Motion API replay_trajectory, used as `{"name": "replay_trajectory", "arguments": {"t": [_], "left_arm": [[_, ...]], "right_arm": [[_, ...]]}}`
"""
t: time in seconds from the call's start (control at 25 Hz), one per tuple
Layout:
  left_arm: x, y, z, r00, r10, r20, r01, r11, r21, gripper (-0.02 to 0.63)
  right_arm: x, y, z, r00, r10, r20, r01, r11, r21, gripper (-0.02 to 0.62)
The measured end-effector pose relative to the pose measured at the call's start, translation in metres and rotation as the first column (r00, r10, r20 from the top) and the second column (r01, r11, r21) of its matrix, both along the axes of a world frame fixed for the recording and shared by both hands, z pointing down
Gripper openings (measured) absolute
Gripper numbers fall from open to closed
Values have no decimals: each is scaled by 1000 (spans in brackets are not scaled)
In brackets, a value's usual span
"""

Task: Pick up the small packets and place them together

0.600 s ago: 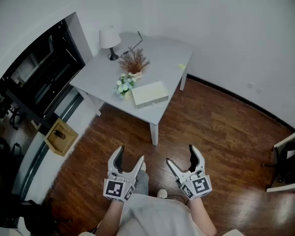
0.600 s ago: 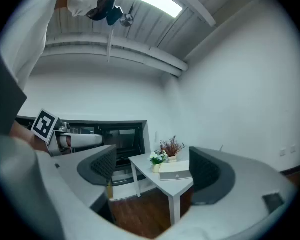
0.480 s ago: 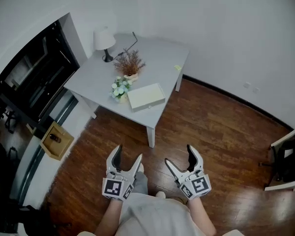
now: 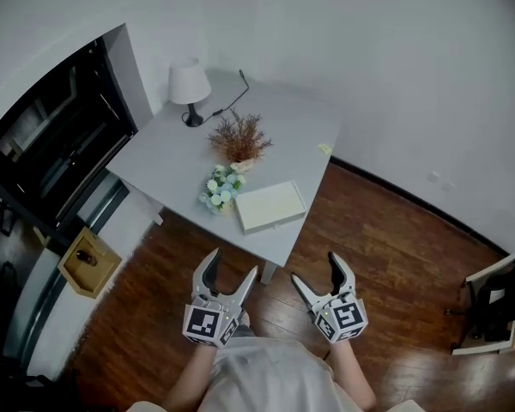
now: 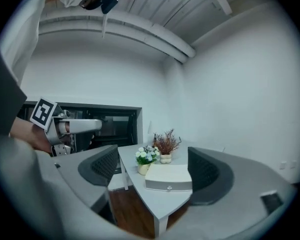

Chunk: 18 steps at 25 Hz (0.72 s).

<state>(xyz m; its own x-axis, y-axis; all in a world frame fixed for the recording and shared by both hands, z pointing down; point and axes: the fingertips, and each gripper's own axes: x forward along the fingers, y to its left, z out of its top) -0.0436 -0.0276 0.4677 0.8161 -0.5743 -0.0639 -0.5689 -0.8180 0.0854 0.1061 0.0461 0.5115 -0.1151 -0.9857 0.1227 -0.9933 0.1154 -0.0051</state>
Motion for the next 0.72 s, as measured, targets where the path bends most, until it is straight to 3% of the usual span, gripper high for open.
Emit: {"name": "replay_trajectory", "arguments": {"t": [0.04, 0.08, 0.12, 0.44, 0.72], "left_arm": [[-1, -8, 1, 1000, 6, 2, -6, 1000, 0, 319], [-3, -17, 1, 1000, 12, 4, -12, 1000, 1, 319], [-3, -27, 1, 1000, 18, 6, -18, 1000, 3, 319], [4, -81, 21, 998, 26, 59, -25, 999, -22, 319], [17, -100, 20, 996, -62, 62, 65, 997, -49, 319]], "right_arm": [[-3, -13, 6, 1000, -15, -2, 14, 1000, -19, 377], [-6, -26, 14, 1000, -29, -3, 28, 999, -41, 262], [-8, -40, 23, 999, -34, -6, 34, 997, -68, 249], [14, -123, 125, 999, -27, -40, 13, 949, -315, 249], [43, -169, 218, 999, -45, 21, 49, 854, -518, 249]]}}
